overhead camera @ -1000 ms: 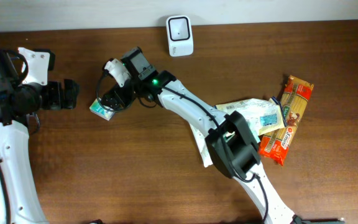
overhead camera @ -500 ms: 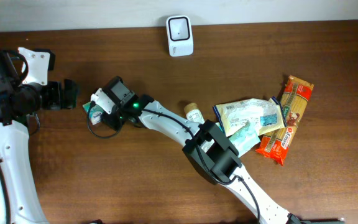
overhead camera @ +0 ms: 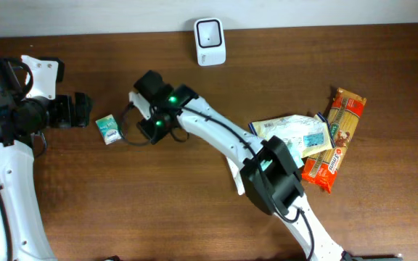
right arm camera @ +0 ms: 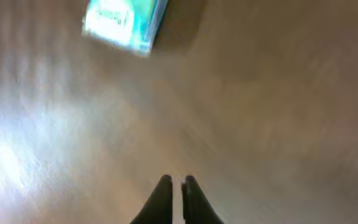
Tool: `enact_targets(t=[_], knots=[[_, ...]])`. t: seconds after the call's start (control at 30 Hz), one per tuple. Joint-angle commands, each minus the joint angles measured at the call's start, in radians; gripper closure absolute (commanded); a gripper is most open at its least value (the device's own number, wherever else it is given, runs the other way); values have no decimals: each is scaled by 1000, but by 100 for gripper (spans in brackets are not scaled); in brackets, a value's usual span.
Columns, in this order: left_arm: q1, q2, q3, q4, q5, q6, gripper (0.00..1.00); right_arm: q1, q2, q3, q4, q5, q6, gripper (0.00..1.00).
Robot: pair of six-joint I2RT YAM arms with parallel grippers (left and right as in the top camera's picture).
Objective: Scan the item barcode
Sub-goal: 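Reach the right gripper left and grasp the green tissue pack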
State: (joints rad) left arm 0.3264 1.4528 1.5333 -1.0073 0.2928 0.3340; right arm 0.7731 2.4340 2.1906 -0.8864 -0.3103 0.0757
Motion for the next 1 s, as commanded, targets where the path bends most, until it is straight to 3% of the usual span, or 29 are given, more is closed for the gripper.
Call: enact_targets(t=[0.0, 0.03, 0.1, 0.17, 0.33, 0.47, 0.63, 0.77, 0.87, 0.93, 0.97], knots=[[-3, 1, 2, 0, 14, 12, 1, 3, -6, 3, 188, 8, -87, 31], [-3, 1, 2, 0, 14, 12, 1, 8, 13, 2, 280, 8, -122, 25], [-3, 1, 2, 0, 14, 12, 1, 17, 53, 2, 391, 8, -124, 24], [-3, 1, 2, 0, 14, 12, 1, 31, 108, 2, 500, 8, -121, 32], [-3, 1, 2, 0, 14, 12, 1, 79, 171, 2, 552, 4, -115, 42], [-3, 1, 2, 0, 14, 12, 1, 112, 196, 2, 630, 9, 24, 46], [-3, 1, 2, 0, 14, 12, 1, 90, 224, -3, 613, 24, 98, 59], [-3, 1, 2, 0, 14, 12, 1, 90, 224, -11, 539, 230, 84, 54], [-3, 1, 2, 0, 14, 12, 1, 92, 224, -12, 524, 188, 17, 45], [-3, 1, 2, 0, 14, 12, 1, 91, 225, -12, 524, 160, 19, 46], [-3, 1, 2, 0, 14, 12, 1, 92, 225, -13, 523, 158, 42, 53]])
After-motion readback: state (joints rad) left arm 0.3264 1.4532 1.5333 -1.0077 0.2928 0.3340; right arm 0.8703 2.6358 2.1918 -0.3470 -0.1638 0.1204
